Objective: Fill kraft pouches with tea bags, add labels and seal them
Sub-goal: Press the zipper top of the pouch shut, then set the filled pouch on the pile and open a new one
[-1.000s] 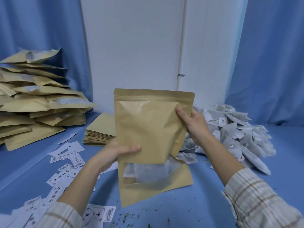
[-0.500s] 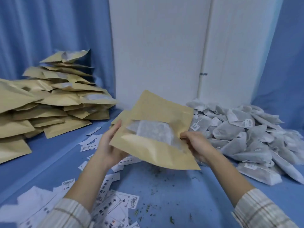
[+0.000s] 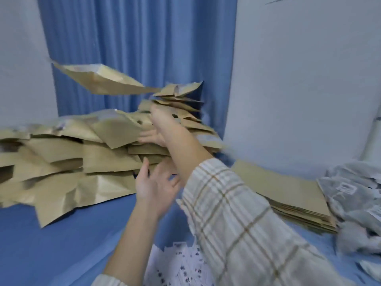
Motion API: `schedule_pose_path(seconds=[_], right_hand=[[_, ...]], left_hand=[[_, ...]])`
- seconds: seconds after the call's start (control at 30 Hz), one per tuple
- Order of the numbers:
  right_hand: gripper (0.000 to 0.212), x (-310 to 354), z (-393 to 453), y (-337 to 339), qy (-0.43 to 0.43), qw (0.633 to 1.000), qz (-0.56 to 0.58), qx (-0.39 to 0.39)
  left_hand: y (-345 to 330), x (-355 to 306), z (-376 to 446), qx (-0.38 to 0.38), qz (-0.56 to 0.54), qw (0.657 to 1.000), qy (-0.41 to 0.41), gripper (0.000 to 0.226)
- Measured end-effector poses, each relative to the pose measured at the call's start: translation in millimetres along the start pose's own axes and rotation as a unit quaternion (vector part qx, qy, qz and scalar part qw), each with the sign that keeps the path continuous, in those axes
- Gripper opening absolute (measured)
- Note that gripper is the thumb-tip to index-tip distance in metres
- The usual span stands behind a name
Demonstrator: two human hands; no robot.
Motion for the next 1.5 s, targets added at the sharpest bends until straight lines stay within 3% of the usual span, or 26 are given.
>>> schedule_pose_path(seconds=[0.07,0.13,0.23,0.43,0.5,0.57,0.67,0.73,0.83,0.9,0.97,1.0,1.07,1.13,1.27,1.33,1.43,1.5], right_hand=[[0.052,-35.1,0.5,27.1,-0.021,1.0,-0.001,-0.008],[0.055,-62.5,-3.7,67.9,-0.032,0.998,-0.011,-0.044],[0.032,-74.7,-12.7,118.7,-0.015,0.995,-0.03,-0.095],[0.014,-64.7,-45.8,207.8,0.025,0.959,-0.225,-0.171],[0.017,-54.2,-54.8,247.6,0.07,0.91,-0.343,-0.221],[0.029,-48.1,-59.8,288.1,0.086,0.81,-0.511,-0.275],[0.048,-60.9,-58.2,340.3,0.046,0.651,-0.707,-0.273],[0.062,-78.3,-56.1,373.0,-0.005,0.58,-0.774,-0.253],[0.074,-103.6,-55.7,416.6,-0.088,0.54,-0.801,-0.244],[0.064,-110.6,-59.1,425.4,-0.092,0.538,-0.802,-0.244],[0.038,-99.0,-68.4,406.5,0.027,0.521,-0.812,-0.263],[0.025,-90.5,-78.5,390.6,0.108,0.489,-0.82,-0.277],[0.031,-84.5,-99.2,363.0,0.204,0.42,-0.835,-0.29],[0.032,-85.9,-117.8,341.2,0.287,0.397,-0.822,-0.29],[0.027,-83.0,-162.3,309.9,0.447,0.415,-0.742,-0.277],[0.027,-76.7,-182.6,299.9,0.469,0.438,-0.715,-0.277],[0.032,-60.6,-188.8,292.8,0.396,0.562,-0.684,-0.245],[0.033,-50.5,-186.5,296.4,0.309,0.672,-0.63,-0.237]], left_hand=[[3.6,-8.4,6.2,0.009,0.014,1.0,0.009,0.065],[3.3,3.9,11.0,0.009,0.03,0.999,0.033,0.055],[-6.1,50.4,15.1,0.002,0.066,0.995,0.075,0.021],[-23.9,149.1,30.5,-0.003,0.131,0.983,0.129,0.024],[-27.2,178.0,34.3,0.004,0.163,0.974,0.157,0.02],[-23.6,202.7,38.9,-0.01,0.17,0.968,0.183,0.016],[-12.0,228.5,47.4,-0.057,0.178,0.96,0.207,0.02],[-4.4,240.5,53.2,-0.081,0.174,0.958,0.212,0.028],[1.3,252.7,59.2,-0.098,0.166,0.958,0.212,0.025],[4.2,258.1,62.3,-0.107,0.165,0.958,0.208,0.022],[5.0,263.4,63.0,-0.109,0.169,0.958,0.203,0.022],[3.6,266.0,61.8,-0.104,0.176,0.958,0.202,0.025],[-3.0,271.5,55.9,-0.086,0.185,0.957,0.205,0.032],[-19.2,276.3,44.9,-0.041,0.176,0.958,0.221,0.035],[-51.3,264.9,28.1,0.02,0.186,0.967,0.175,0.04],[-60.5,247.4,19.9,0.003,0.211,0.971,0.11,0.024],[-74.1,212.0,3.9,-0.035,0.297,0.954,-0.016,0.015],[-86.8,177.2,-9.9,-0.054,0.439,0.884,-0.153,0.023]])
Point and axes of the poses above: each hand's wrist, its own z-axis towards the middle knuckle, its own y-axis out of the back of the hand, x = y × z, the point moved 10 cm from there along z, towards the middle knuckle, and after that the axes turned 2 degrees about -y, right-handed, at the moved point
